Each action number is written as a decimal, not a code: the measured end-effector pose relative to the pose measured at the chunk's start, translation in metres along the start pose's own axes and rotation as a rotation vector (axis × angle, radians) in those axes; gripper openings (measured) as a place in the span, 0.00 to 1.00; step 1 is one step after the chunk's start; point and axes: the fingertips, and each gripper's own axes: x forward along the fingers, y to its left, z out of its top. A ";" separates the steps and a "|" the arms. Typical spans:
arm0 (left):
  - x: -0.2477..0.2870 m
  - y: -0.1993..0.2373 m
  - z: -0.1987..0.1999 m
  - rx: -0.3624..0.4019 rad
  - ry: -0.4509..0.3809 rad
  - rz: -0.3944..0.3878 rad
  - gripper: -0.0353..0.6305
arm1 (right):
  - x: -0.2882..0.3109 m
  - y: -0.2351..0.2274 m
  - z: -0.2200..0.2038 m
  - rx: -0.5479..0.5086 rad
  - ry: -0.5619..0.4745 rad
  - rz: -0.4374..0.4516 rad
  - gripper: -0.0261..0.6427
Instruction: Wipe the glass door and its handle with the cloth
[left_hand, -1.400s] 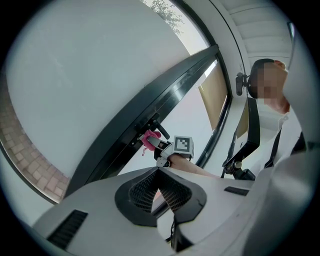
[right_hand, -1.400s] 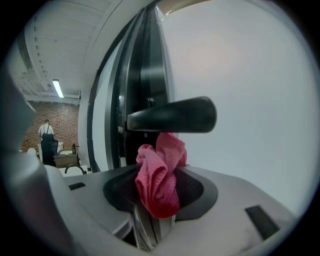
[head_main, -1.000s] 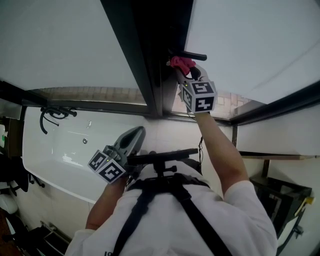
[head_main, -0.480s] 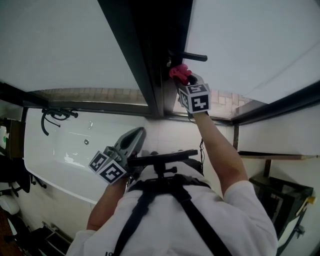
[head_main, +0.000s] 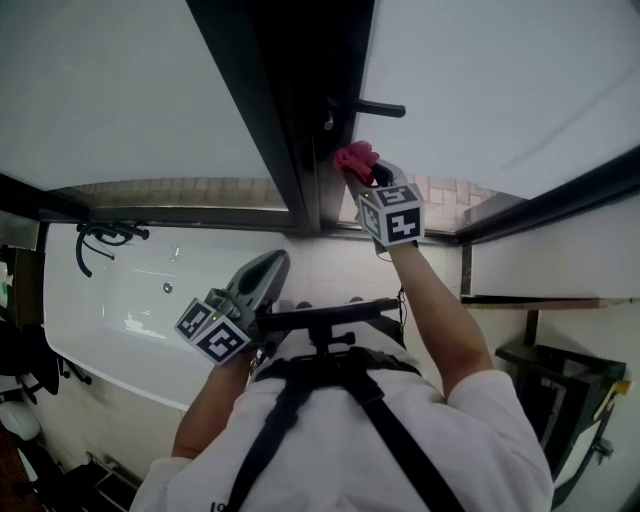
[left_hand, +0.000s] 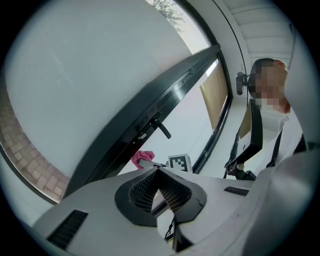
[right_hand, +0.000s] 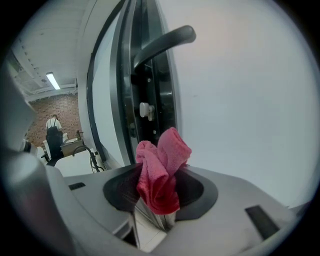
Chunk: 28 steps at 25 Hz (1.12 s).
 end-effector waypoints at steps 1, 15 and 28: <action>0.001 -0.001 -0.001 -0.001 0.002 -0.005 0.06 | -0.005 0.002 0.001 -0.002 -0.005 0.003 0.29; 0.019 -0.012 -0.009 0.012 0.016 -0.053 0.06 | -0.061 0.029 0.019 -0.016 -0.089 0.047 0.29; 0.022 -0.023 -0.009 -0.007 0.006 -0.096 0.06 | -0.093 0.041 0.025 -0.022 -0.124 0.062 0.29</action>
